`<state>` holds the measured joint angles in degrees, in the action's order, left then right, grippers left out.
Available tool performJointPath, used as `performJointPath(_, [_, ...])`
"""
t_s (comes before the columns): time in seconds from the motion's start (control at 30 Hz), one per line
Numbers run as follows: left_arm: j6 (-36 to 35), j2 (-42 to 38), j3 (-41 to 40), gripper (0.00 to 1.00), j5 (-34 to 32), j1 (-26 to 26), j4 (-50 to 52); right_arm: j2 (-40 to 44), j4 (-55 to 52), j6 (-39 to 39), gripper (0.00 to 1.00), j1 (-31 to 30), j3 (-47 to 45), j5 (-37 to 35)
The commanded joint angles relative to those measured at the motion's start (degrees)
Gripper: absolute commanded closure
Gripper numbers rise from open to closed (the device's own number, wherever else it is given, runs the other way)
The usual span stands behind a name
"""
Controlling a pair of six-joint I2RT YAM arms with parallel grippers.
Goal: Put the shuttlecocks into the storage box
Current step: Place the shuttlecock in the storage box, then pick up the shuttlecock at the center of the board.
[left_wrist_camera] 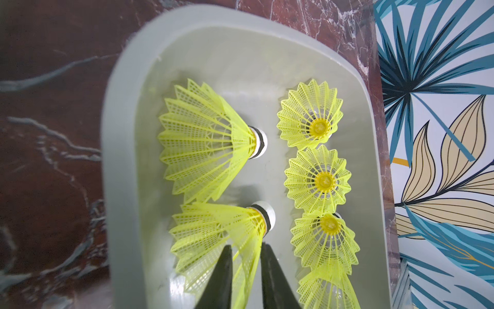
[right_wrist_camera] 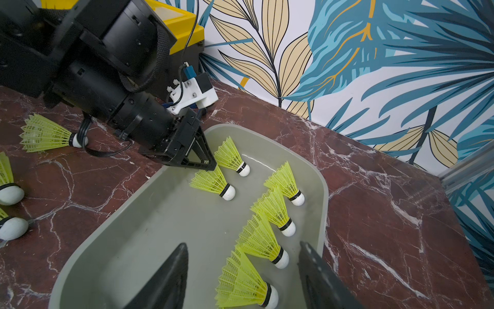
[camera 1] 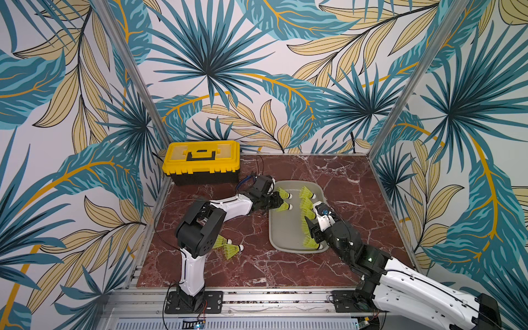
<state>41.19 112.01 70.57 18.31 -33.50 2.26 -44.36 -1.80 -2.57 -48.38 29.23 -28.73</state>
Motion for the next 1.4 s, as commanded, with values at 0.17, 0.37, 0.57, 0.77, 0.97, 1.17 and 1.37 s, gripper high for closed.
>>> performJointPath(0.17, [-1.5,-1.0,2.2,0.67,-1.3,0.3,1.5,0.1,0.4,0.6,0.34,0.0,-1.3,-1.2])
performJointPath(0.37, [-1.9,-2.7,2.1,0.65,-1.6,0.3,2.3,0.2,0.4,0.7,0.34,0.0,-1.4,-1.3])
performJointPath(0.57, [-3.1,-5.8,1.9,0.62,-3.7,0.3,4.7,0.3,0.3,0.6,0.34,0.0,-1.4,-1.4])
performJointPath(0.77, [-5.1,-11.2,0.7,0.61,-7.5,0.4,8.2,0.4,0.4,0.5,0.34,0.0,-1.4,-1.8])
performJointPath(0.97, [-7.3,-19.9,-3.0,0.59,-13.2,1.4,12.6,0.2,1.0,0.4,0.34,0.0,-1.4,-2.7])
performJointPath(1.17, [-8.1,-30.3,-9.3,0.57,-18.8,4.6,17.4,-0.5,1.8,-0.3,0.34,0.0,-1.0,-3.6])
performJointPath(1.37, [-7.5,-39.5,-15.4,0.53,-25.0,7.7,21.0,-1.3,2.8,-0.9,0.34,0.0,-0.8,-3.9])
